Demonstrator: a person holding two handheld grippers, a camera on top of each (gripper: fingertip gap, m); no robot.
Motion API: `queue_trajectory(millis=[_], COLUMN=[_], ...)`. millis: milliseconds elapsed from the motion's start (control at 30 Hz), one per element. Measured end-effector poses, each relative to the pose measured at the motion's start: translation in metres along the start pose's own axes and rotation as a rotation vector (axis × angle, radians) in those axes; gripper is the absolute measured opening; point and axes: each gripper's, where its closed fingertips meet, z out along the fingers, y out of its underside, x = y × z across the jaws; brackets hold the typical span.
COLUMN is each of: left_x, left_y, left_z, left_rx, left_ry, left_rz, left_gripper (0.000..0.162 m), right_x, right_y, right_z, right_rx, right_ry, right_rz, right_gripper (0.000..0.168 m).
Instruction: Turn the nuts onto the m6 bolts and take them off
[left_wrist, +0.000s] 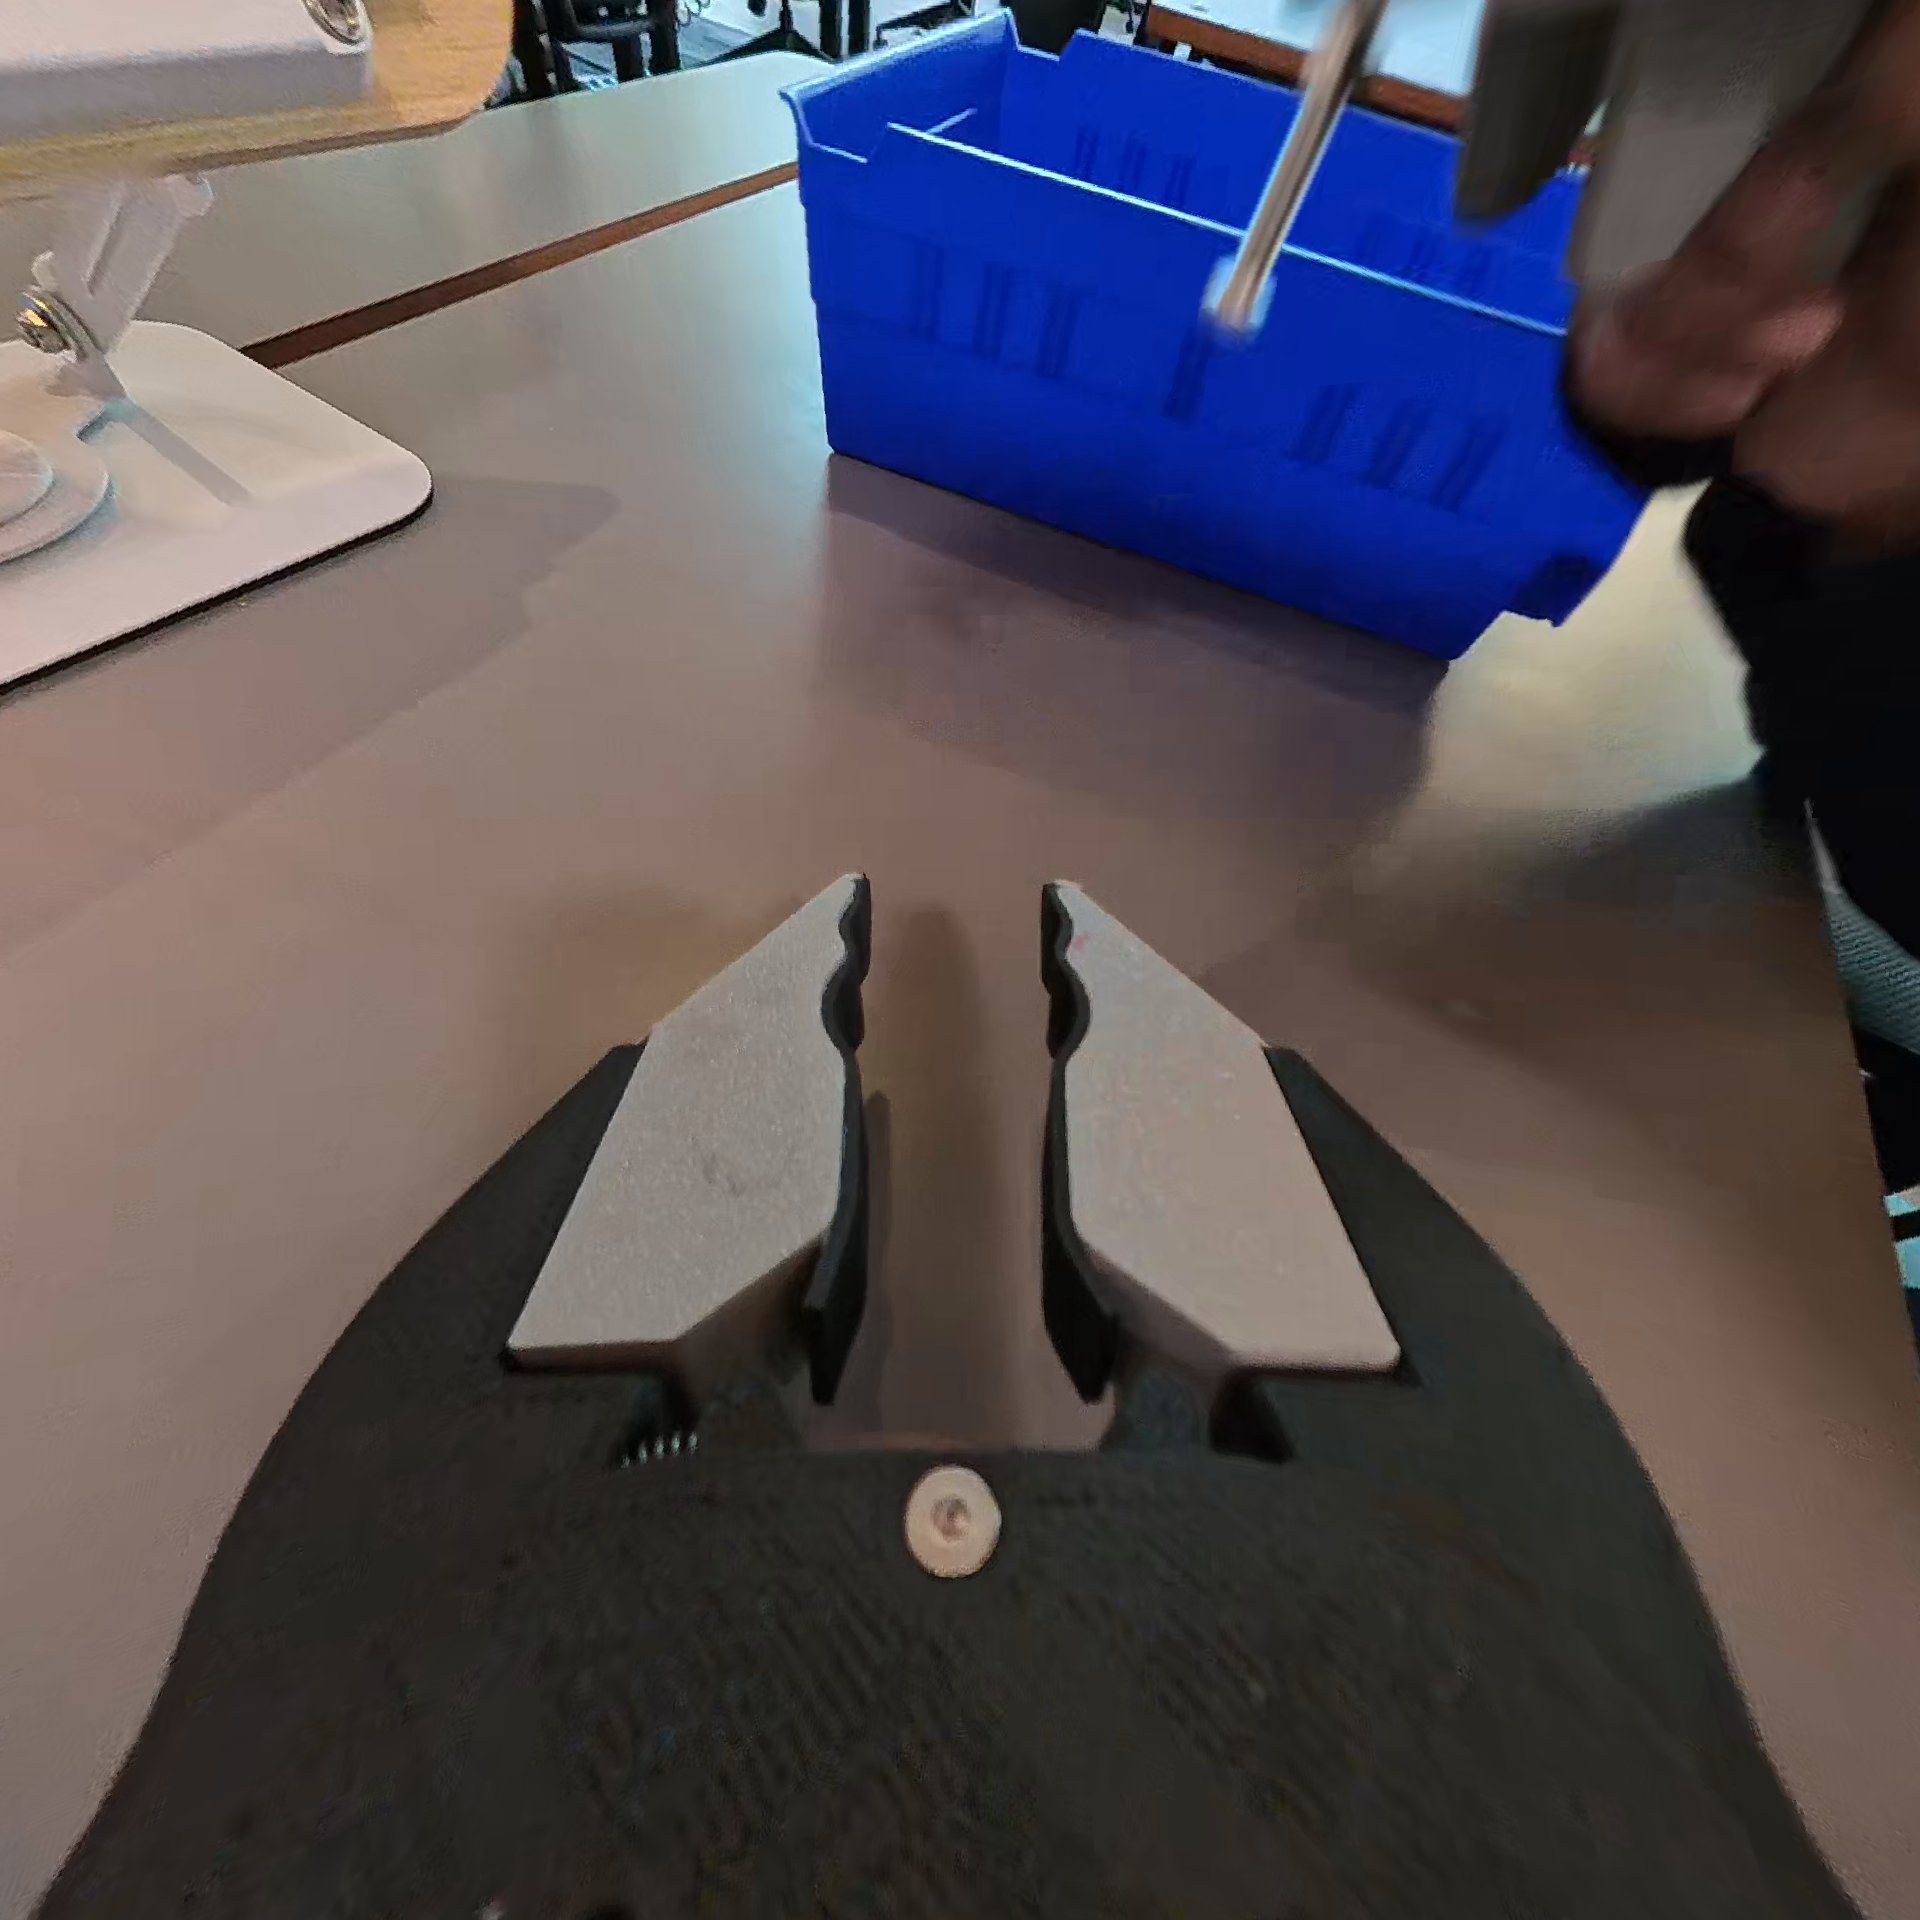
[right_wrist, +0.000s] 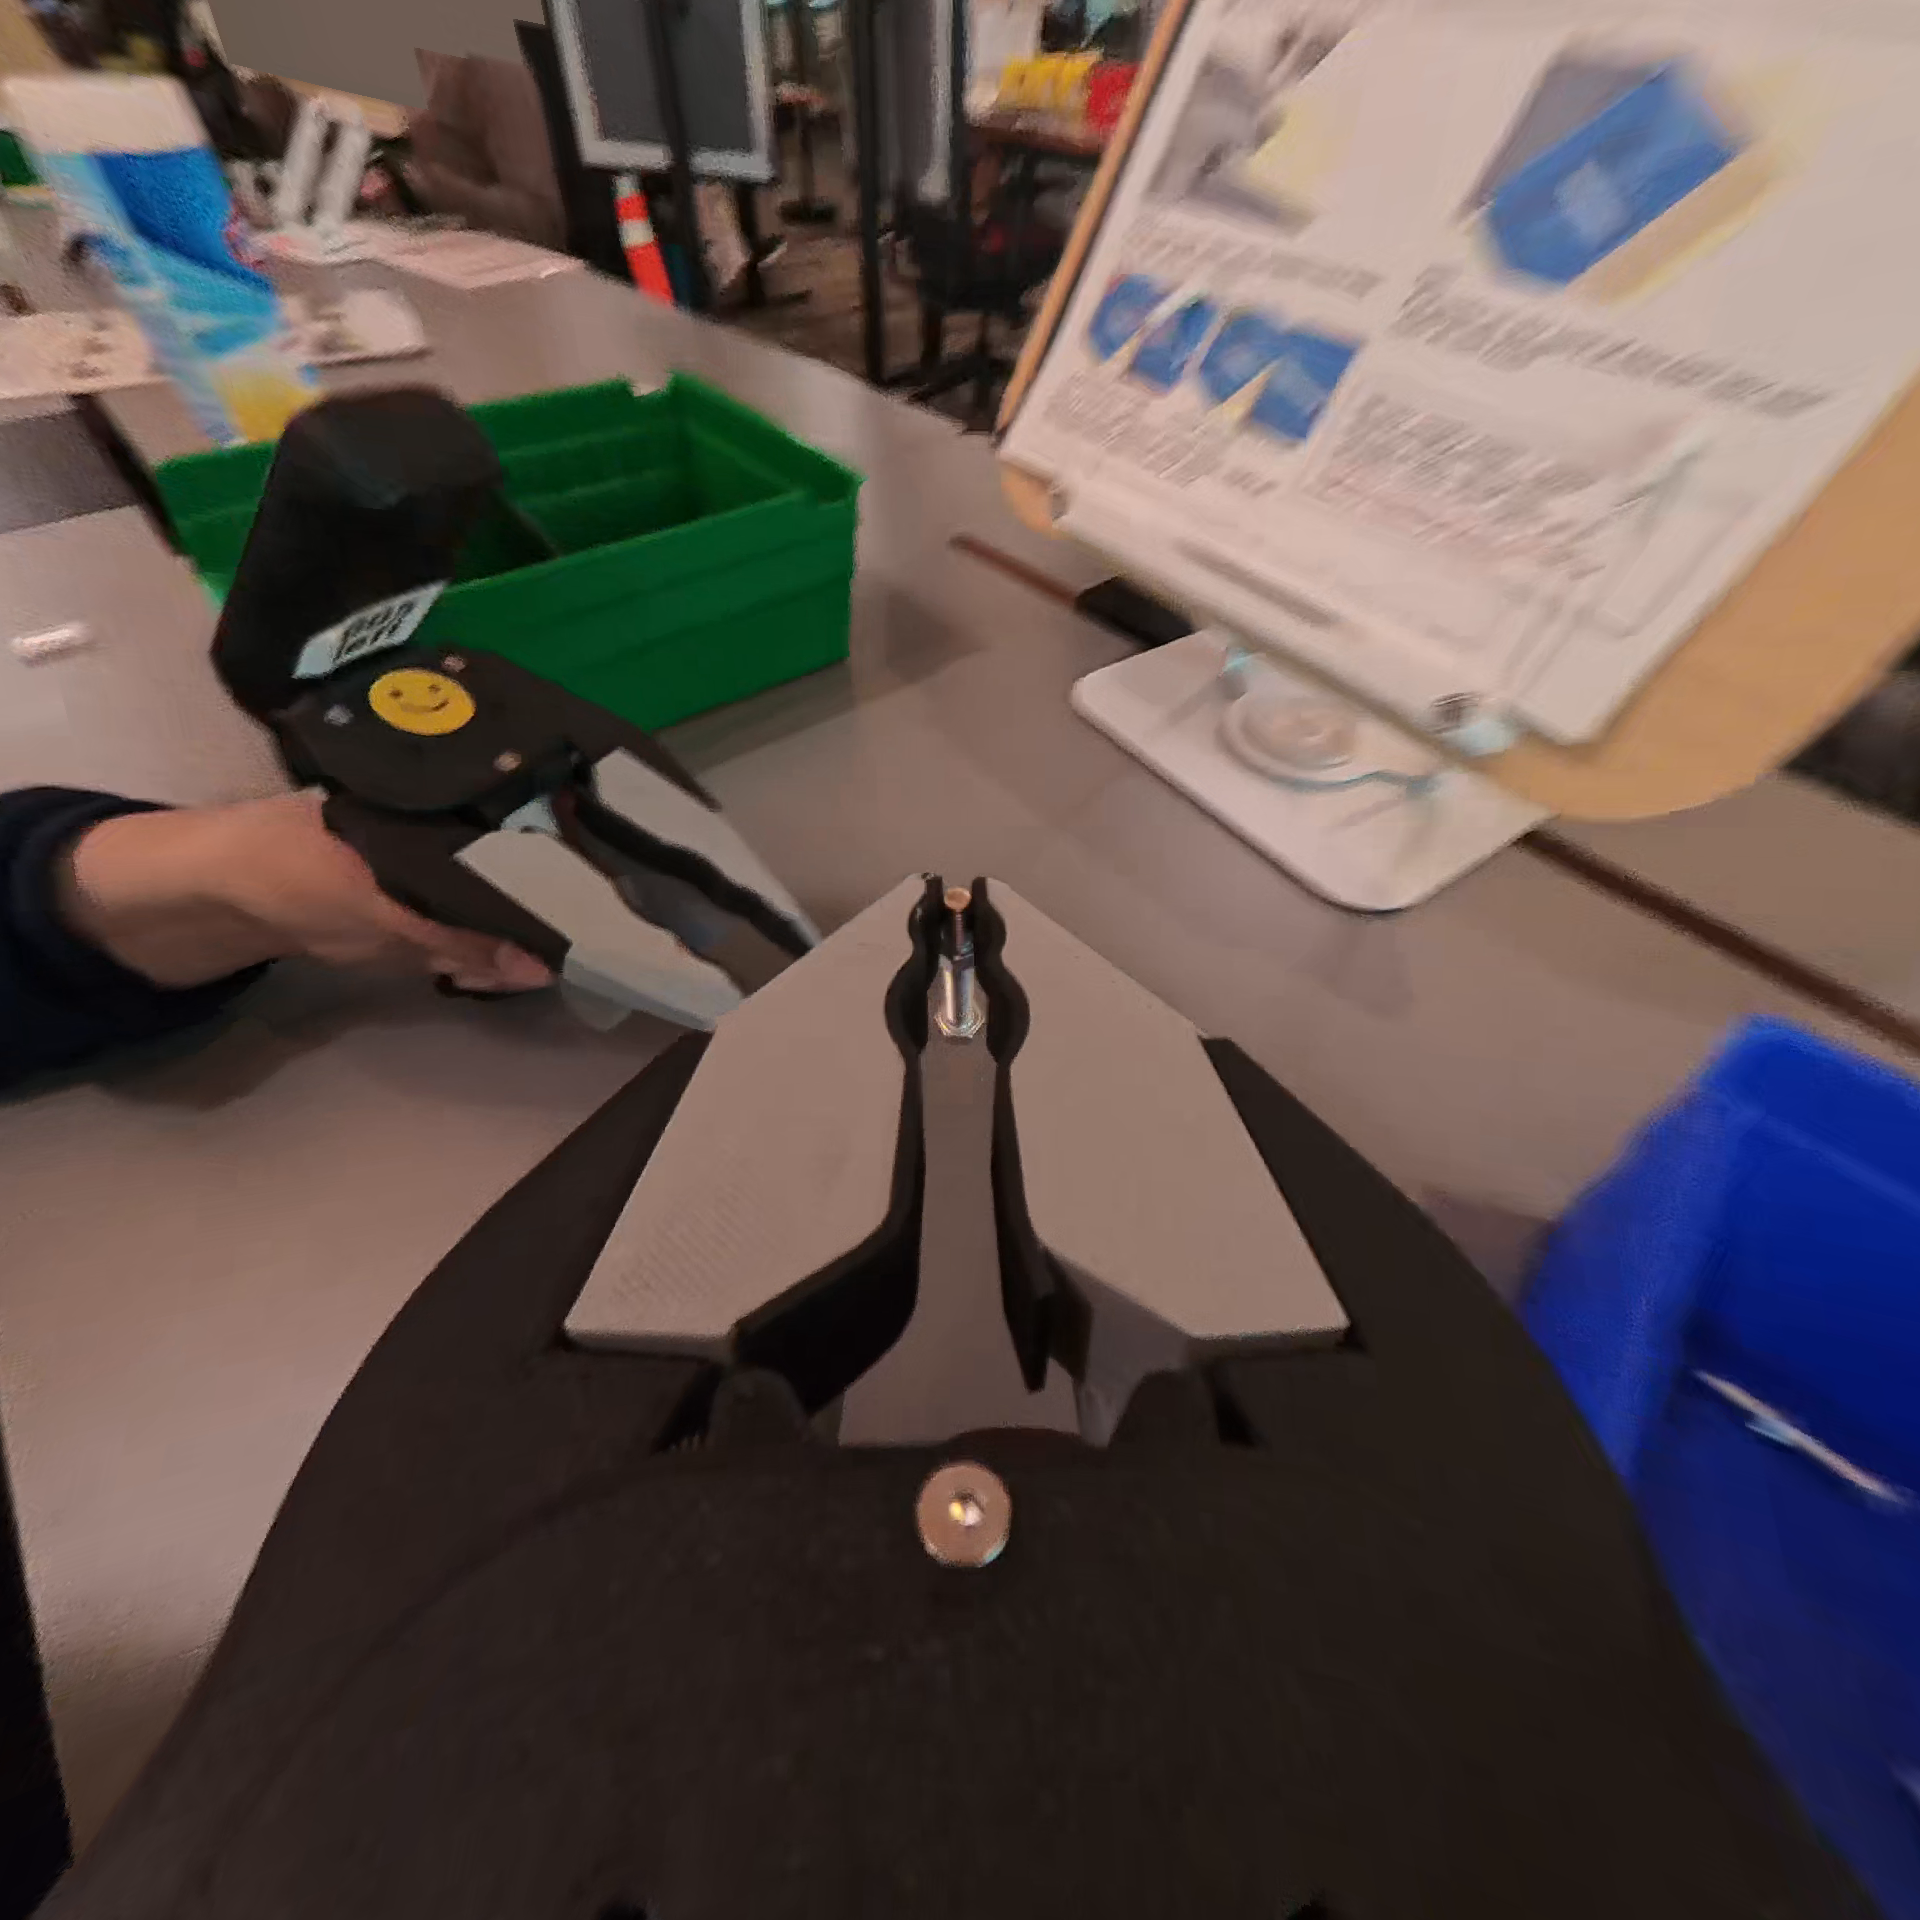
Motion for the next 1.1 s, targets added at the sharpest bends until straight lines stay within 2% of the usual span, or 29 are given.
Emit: queue_trajectory(millis=[67,133,267,333,400,467,567,700,733,800,833,900,967,1000,1033,1067,1100], left_x=[0.002,0.004,0.004,0.001,-0.003,-0.003,0.013,0.032,0.03,0.01,-0.005,-0.034,-0.069,-0.078,-0.08,-0.079,-0.085], left_y=[0.002,0.003,0.005,0.005,0.004,-0.002,-0.019,-0.039,-0.039,-0.022,-0.006,0.03,0.069,0.084,0.084,0.081,0.082], left_z=[0.001,0.002,0.004,0.005,0.003,-0.006,-0.047,-0.149,-0.176,-0.221,-0.234,-0.239,-0.235,-0.227,-0.22,-0.216,-0.219], left_rx=[-0.015,-0.026,-0.043,-0.046,-0.038,-0.002,0.089,0.22,0.231,0.187,0.12,-0.014,-0.162,-0.205,-0.161,-0.127,-0.133], left_ry=[-0.007,-0.014,-0.032,-0.067,-0.12,-0.19,-0.255,-0.452,-0.522,-0.694,-0.762,-0.802,-0.847,-0.809,-0.77,-0.744,-0.791], left_rz=[0.023,0.049,0.079,0.084,0.105,0.117,0.106,0.133,0.137,0.132,0.112,0.031,-0.012,-0.034,-0.071,-0.065,-0.047], left_gripper=[0.031,0.03,0.03,0.036,0.044,0.046,0.047,0.05,0.051,0.053,0.06,0.072,0.069,0.063,0.054,0.02,0.013], right_x=[0.032,0.064,0.117,0.139,0.14,0.132,0.111,0.06,0.05,0.039,0.034,0.033,0.039,0.041,0.044,0.046,0.048], right_y=[-0.019,-0.023,0.027,0.057,0.077,0.078,0.075,0.078,0.079,0.084,0.092,0.112,0.123,0.126,0.131,0.136,0.141], right_z=[-0.039,-0.073,-0.101,-0.108,-0.112,-0.119,-0.134,-0.145,-0.147,-0.145,-0.14,-0.127,-0.116,-0.112,-0.108,-0.106,-0.104], right_rx=[0.039,0.041,-0.096,-0.148,-0.183,-0.153,-0.109,-0.082,-0.073,-0.054,-0.078,-0.168,-0.211,-0.225,-0.242,-0.265,-0.284], right_ry=[0.13,0.219,0.283,0.349,0.342,0.327,0.306,0.184,0.172,0.181,0.18,0.197,0.236,0.25,0.262,0.27,0.272], right_rz=[-0.027,0.002,0.14,0.177,0.221,0.215,0.185,0.181,0.168,0.146,0.144,0.137,0.112,0.103,0.097,0.094,0.096], right_gripper=[0.002,0.002,0.003,0.009,0.017,0.019,0.028,0.059,0.06,0.06,0.061,0.073,0.073,0.068,0.064,0.061,0.06])
